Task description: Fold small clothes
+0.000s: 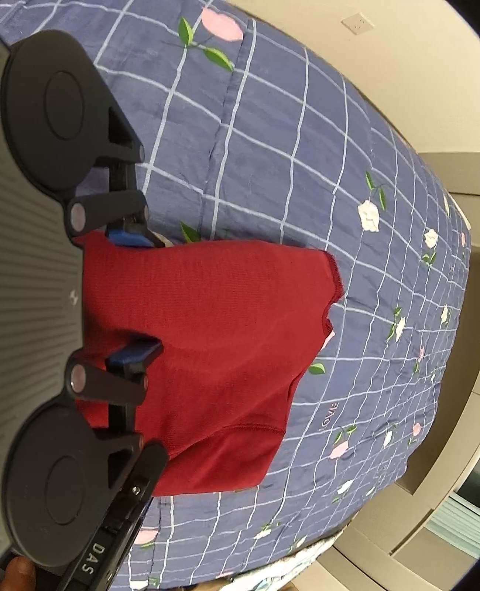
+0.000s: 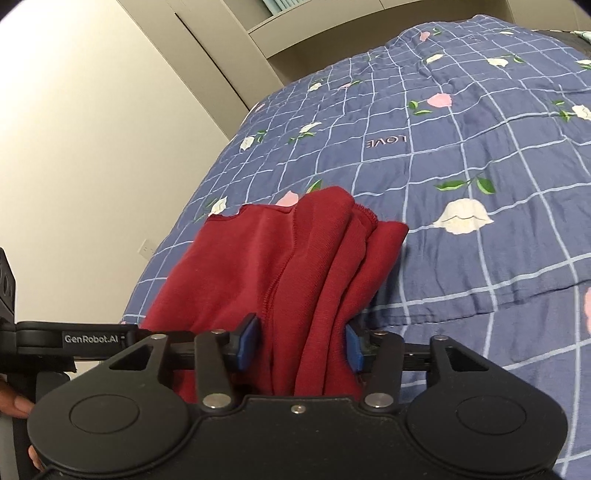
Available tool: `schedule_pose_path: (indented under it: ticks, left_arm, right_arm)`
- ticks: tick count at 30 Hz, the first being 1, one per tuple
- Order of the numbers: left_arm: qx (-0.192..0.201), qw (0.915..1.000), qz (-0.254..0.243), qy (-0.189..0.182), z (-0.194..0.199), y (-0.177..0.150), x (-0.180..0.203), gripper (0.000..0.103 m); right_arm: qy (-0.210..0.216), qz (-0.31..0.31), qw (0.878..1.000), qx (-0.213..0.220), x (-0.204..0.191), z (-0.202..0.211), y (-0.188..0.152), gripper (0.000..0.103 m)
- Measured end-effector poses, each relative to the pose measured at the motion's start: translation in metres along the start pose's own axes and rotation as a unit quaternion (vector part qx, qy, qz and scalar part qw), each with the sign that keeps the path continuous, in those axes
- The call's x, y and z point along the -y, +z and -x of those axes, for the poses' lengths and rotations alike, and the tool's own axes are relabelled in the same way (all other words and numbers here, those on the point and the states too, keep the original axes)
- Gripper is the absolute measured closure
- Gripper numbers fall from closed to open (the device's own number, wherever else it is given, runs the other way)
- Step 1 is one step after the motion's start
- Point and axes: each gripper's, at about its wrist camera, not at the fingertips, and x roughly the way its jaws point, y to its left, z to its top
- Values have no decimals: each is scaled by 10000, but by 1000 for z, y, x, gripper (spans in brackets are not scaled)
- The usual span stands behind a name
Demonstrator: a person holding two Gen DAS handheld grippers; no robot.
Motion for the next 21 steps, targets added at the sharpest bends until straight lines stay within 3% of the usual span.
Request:
schedule_pose_path:
  ticks: [4, 9, 14, 21]
  left_arm:
    - [68, 9998, 88, 137, 11, -2, 2, 21]
    - [276, 9991, 187, 255, 38, -7, 4, 7]
    - [769, 9964, 196, 304, 73, -23, 7, 1]
    - [1479, 9865, -275, 647, 134, -59, 6, 1]
  right_arm:
    - [-29, 87, 9999, 93, 1, 13, -2, 39]
    - [-70, 292, 9987, 401, -5, 44, -2, 18]
    - [-242, 601, 9940, 883, -23, 91, -6, 3]
    - [-593, 766, 9870, 1286, -66, 164, -35, 1]
